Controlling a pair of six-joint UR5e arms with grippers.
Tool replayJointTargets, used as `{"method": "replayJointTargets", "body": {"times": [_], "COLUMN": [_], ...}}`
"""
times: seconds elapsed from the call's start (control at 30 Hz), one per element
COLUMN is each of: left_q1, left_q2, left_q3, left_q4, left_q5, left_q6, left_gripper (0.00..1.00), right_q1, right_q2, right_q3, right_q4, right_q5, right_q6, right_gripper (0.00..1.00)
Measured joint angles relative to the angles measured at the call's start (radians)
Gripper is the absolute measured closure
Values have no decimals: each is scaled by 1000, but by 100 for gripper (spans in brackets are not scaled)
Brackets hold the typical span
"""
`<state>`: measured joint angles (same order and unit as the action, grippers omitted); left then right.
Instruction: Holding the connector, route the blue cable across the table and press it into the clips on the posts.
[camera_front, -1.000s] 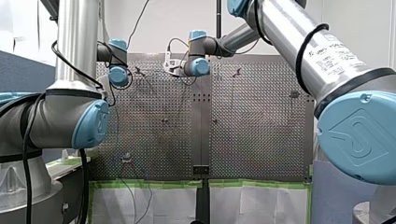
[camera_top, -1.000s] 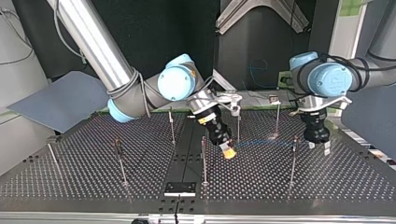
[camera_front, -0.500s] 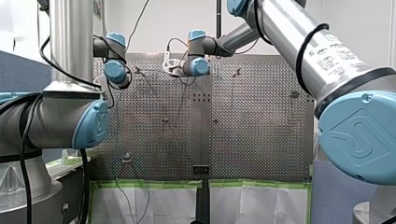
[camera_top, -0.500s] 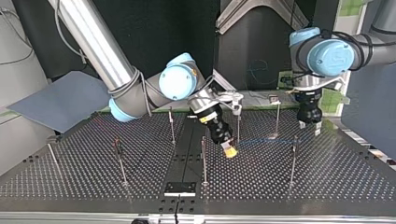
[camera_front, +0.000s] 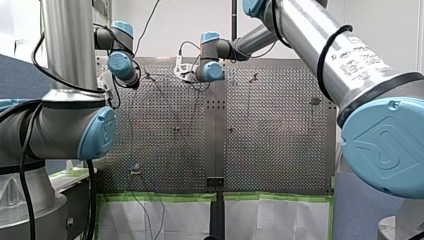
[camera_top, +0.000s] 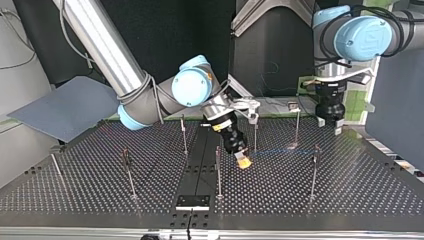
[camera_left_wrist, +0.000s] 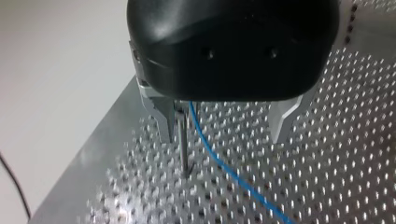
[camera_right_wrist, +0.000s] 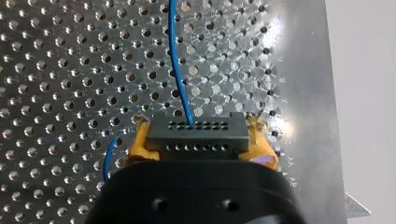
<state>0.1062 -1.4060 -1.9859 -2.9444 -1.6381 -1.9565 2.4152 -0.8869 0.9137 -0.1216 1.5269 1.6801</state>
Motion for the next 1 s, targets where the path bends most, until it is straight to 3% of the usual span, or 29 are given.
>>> {"method": "replayJointTargets", "body": {"times": [0.27, 0.43, 0.67, 1.0], "left_q1": [-15, -28, -52, -87], "left_q2": [69, 94, 87, 11], "left_q3": [0, 0, 1, 59], "left_q4": [-69, -81, -27, 46], "left_q5": [67, 109, 162, 144], "left_q6": [68, 110, 137, 164], "left_gripper": [0, 0, 0, 0], "right_q1": [0, -2, -4, -4], "right_q2": [0, 0, 0, 1], "right_q3": [0, 0, 0, 0], "right_q4": [2, 2, 6, 8], "right_q5": [7, 7, 20, 24], "right_q6": [0, 1, 1, 1], "right_gripper": [100, 100, 100, 100]}}
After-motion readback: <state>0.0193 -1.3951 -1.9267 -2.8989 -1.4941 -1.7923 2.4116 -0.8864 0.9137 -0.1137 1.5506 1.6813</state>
